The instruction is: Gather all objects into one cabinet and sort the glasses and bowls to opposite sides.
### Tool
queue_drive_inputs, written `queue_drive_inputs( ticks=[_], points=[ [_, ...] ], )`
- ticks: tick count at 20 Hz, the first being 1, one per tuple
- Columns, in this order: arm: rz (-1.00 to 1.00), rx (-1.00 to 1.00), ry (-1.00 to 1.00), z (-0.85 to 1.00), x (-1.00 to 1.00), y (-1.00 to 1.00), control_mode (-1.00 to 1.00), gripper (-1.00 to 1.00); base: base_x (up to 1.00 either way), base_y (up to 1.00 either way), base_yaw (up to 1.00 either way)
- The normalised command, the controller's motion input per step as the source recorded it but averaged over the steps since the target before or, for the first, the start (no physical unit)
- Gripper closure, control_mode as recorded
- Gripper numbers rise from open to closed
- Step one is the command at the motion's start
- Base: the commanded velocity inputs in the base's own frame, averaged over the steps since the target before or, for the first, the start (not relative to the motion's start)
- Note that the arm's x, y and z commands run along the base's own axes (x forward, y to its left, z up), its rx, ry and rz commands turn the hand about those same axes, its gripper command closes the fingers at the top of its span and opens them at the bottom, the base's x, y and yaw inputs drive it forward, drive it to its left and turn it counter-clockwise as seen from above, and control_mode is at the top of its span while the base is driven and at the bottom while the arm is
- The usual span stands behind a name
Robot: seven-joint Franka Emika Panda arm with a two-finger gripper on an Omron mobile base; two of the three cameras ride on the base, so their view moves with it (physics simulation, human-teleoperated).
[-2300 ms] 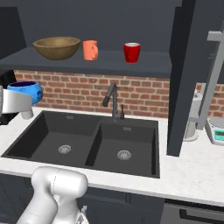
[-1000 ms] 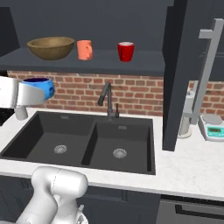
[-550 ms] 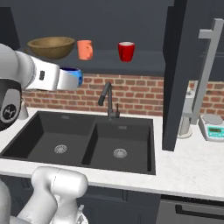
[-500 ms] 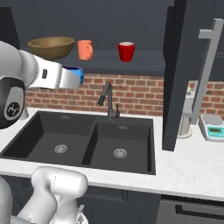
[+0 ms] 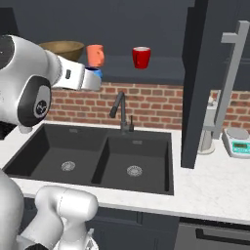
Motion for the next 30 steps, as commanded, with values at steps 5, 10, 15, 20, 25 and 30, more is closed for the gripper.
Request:
queue_drive_inputs(
  ticks=[5, 10, 15, 20, 25, 30],
  points=[
    [0.0, 0.01, 0.0, 0.0, 0.82, -0.17, -1.0, 1.0, 0.0, 0.0, 0.0],
    [0.0, 0.0, 0.0, -0.1, 0.72, -0.08, -1.0, 1.0, 0.0, 0.0, 0.0],
    [0.0, 0.0, 0.0, -0.05, 0.6, -0.13, -1.0, 1.0, 0.0, 0.0, 0.0],
    [0.01, 0.0, -0.01, -0.32, 0.45, -0.15, -1.0, 1.0, 0.0, 0.0, 0.0],
    [0.03, -0.01, -0.06, -0.38, 0.38, -0.1, -1.0, 1.0, 0.0, 0.0, 0.0],
    [0.07, -0.06, -0.12, 0.0, 0.33, 0.0, -1.0, 1.0, 0.0, 0.0, 0.0]
  ],
)
